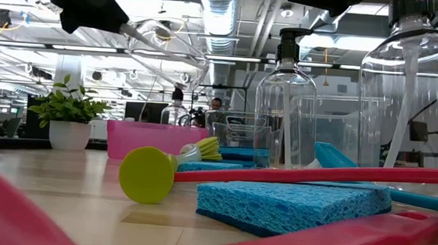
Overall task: Pick & Place Kitchen Sink Supplies
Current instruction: Put the transparent soap dispenser into the red bin
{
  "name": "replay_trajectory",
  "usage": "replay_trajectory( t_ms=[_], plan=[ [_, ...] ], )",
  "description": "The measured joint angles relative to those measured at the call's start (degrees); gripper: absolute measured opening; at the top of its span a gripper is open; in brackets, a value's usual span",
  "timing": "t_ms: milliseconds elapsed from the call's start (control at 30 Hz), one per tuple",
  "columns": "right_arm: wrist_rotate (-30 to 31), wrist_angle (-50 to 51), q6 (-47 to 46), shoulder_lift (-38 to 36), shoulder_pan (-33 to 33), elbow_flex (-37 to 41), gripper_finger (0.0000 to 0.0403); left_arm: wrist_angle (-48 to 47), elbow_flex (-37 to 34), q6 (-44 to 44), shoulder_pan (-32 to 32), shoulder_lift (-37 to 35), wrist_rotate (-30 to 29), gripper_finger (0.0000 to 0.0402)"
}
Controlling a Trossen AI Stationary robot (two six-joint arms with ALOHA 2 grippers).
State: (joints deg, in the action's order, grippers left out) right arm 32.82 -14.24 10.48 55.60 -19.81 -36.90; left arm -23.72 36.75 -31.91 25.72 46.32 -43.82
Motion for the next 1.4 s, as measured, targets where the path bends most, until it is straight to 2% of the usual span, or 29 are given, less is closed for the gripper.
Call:
replay_trajectory(
  t_ms=[167, 367, 633, 800, 900, 1067, 1267, 1400],
  plan=[
    [0.0, 0.0, 0.0, 0.0, 0.0, 0.0, 0.0182, 0.1, 0.0, 1.5, -3.8, -2.6, -1.0, 0.0134],
    [0.0, 0.0, 0.0, 0.0, 0.0, 0.0, 0.0182, -1.5, 0.0, 1.7, -10.2, -5.4, -0.7, 0.0151],
    [0.0, 0.0, 0.0, 0.0, 0.0, 0.0, 0.0182, -5.9, 1.4, 1.7, -21.4, -6.8, 9.0, 0.0135],
    [0.0, 0.0, 0.0, 0.0, 0.0, 0.0, 0.0182, -13.1, 5.9, 3.2, -27.2, -6.4, 9.8, 0.0148],
    [0.0, 0.0, 0.0, 0.0, 0.0, 0.0, 0.0182, -15.5, 8.9, 5.2, -30.1, -5.6, 10.3, 0.0144],
    [0.0, 0.0, 0.0, 0.0, 0.0, 0.0, 0.0182, -19.0, 12.8, 7.7, -34.9, -2.2, 16.3, 0.0137],
    [0.0, 0.0, 0.0, 0.0, 0.0, 0.0, 0.0182, -28.1, 16.9, 7.7, -40.4, 5.3, 19.8, 0.0145],
    [0.0, 0.0, 0.0, 0.0, 0.0, 0.0, 0.0182, -28.8, 17.7, 9.4, -43.1, 9.5, 22.5, 0.0143]
  ],
)
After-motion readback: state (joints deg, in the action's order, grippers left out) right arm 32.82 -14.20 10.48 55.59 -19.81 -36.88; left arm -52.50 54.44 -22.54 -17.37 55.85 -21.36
